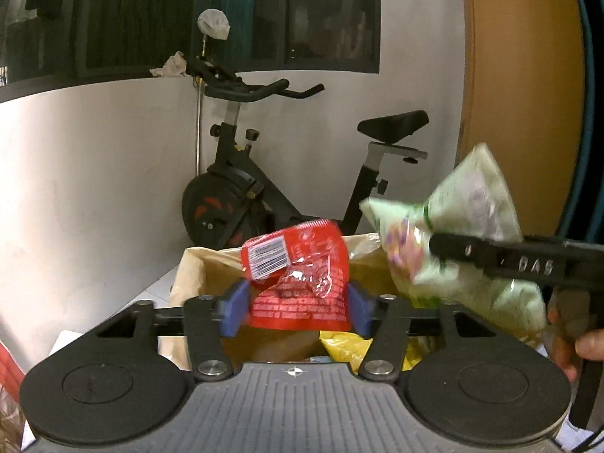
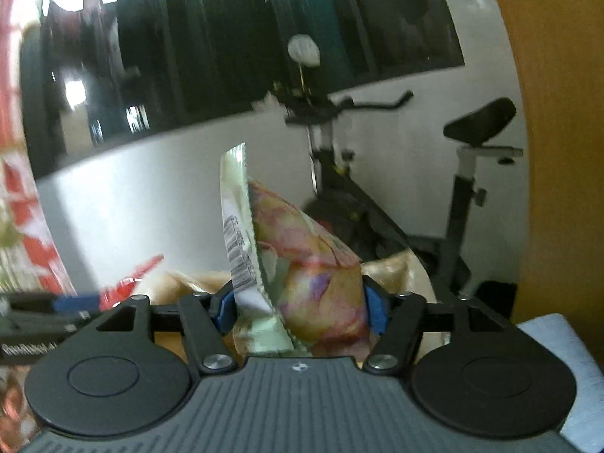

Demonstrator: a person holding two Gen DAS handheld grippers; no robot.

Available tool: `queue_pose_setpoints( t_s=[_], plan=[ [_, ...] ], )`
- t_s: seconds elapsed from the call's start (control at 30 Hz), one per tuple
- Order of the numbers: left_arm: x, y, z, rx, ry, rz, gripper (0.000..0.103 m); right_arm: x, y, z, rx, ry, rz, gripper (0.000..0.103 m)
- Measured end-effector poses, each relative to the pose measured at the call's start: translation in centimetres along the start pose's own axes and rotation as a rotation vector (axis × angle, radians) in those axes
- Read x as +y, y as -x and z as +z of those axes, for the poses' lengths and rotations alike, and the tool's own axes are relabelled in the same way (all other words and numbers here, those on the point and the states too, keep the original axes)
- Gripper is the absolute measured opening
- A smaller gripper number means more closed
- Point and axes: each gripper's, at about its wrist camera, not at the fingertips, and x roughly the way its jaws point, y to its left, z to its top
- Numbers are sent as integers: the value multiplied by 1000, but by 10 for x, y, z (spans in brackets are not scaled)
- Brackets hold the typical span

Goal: Organize snacks
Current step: 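Open both tools over the box to drop the red snack and veggie bag, then move both tools back down to the snacks on the table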

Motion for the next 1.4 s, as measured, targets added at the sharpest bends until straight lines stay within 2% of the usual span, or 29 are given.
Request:
queue_pose_setpoints(
  t_s=[0.17,0.37,0.5,0.8,1.13,1.4],
  plan=[
    [-7,0,-3,11,-29,16,73,2,14,-8,-18,32,25,86],
    [3,14,-7,14,14,15,74,15,30,-4,-42,106,58,88],
    [7,26,-9,5,30,16,74,16,38,-2,-43,101,86,88],
    [24,64,-28,-12,81,24,76,23,63,-24,-40,165,134,90],
    [45,101,-78,26,126,104,76,17,95,-61,-60,221,188,90],
    [51,121,-109,30,146,182,76,7,109,-90,-15,215,217,90]
  ],
)
